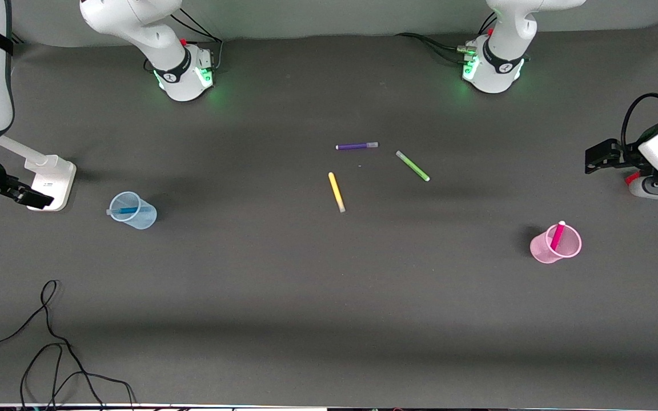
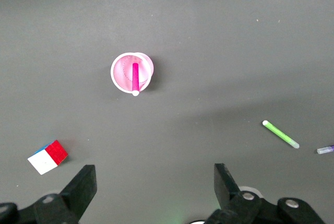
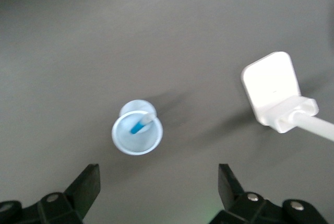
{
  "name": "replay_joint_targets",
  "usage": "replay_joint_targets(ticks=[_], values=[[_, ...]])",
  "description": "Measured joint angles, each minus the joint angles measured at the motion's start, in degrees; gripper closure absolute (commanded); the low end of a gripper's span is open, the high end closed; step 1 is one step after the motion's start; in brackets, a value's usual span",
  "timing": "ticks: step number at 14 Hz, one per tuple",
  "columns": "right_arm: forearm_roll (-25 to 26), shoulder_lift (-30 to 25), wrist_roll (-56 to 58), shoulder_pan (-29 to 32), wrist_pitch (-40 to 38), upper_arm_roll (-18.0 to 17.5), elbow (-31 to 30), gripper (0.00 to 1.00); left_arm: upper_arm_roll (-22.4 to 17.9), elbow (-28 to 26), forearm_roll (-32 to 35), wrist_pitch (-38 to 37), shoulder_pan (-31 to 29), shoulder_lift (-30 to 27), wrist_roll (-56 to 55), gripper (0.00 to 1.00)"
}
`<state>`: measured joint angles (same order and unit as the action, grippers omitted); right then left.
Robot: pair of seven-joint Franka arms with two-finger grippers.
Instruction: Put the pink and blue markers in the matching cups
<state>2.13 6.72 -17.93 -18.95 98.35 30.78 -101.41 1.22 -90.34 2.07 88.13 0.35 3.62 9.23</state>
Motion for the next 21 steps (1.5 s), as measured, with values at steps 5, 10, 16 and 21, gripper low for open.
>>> replay_joint_targets(ticks=[5,10,16,21], values=[[-4.7,-2.6,0.0,4.1,-2.8,-10.0,0.0,0.0,0.5,-0.1,-0.4,0.0,-0.3,-0.7,-0.3,0.0],[-4.7,-12.6,5.8,19.7,-4.2,-27.5,-7.3,0.0,0.6,-0.4,-0.5,0.0,-0.3,-0.7,-0.6,0.0],[-4.8,-17.2,18.7,21.7,-8.2,-30.3,-6.7,0.0,0.7,-0.6,-0.7,0.2,-0.3,-0.8,-2.6,0.0],[-4.9,-10.7,18.9,11.2,-9.6,-23.0,2.6,0.0,0.9,-0.7,-0.8,0.0,-0.3,-0.8,-4.7,0.0]])
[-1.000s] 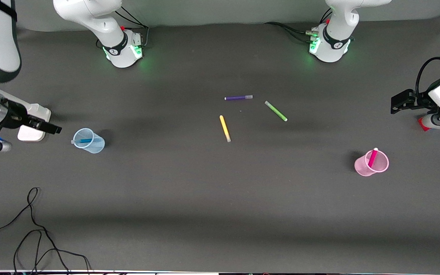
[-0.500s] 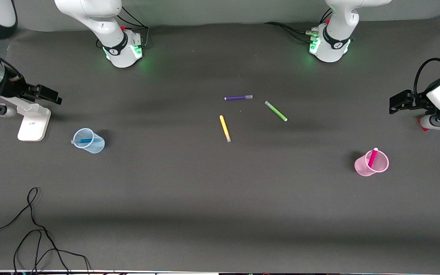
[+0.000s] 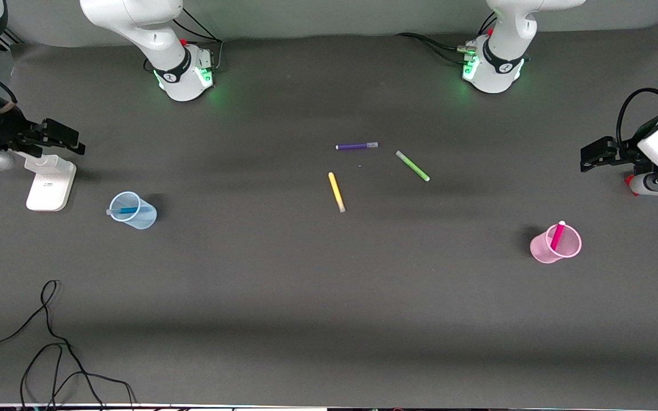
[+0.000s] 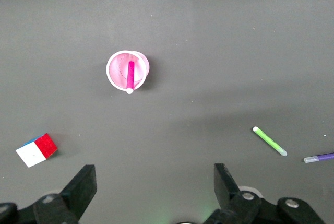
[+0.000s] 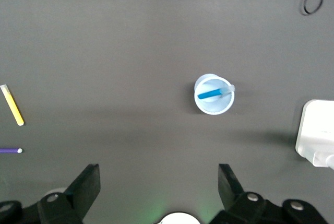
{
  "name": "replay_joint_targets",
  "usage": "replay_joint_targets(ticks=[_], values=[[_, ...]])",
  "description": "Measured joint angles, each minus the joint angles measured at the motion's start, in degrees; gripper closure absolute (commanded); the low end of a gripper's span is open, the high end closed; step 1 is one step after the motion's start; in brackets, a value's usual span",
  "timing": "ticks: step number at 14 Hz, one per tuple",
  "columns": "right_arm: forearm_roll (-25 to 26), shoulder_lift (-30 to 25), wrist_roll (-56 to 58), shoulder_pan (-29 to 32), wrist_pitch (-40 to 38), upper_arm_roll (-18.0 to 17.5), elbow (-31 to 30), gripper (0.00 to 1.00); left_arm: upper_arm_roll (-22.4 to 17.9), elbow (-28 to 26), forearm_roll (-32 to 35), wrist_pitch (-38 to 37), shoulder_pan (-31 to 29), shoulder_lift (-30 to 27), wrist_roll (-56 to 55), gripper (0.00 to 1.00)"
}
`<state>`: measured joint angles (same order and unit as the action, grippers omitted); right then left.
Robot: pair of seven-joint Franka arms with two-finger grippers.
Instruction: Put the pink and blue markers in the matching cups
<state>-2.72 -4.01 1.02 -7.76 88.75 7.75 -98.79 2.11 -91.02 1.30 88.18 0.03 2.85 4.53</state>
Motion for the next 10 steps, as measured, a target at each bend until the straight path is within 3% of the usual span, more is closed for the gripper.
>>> replay_joint_targets(ticks=[3,7,10], values=[[0.2,2.9,1.4,-2.4,-0.1,-0.3,1.1,0.0,0.0,0.0,0.0,-0.1,0.0,0.0,-0.2,0.0],[-1.8,1.0,5.3,4.0,0.3,-2.6,-1.1,0.0,0.0,-0.1,0.0,-0.1,0.0,0.0,-0.3,0.0],[-2.3,-0.2,5.6,5.3,0.3,-2.9,-1.0,0.0,0.0,-0.1,-1.0,-0.2,-0.2,0.0,-0.5,0.0]])
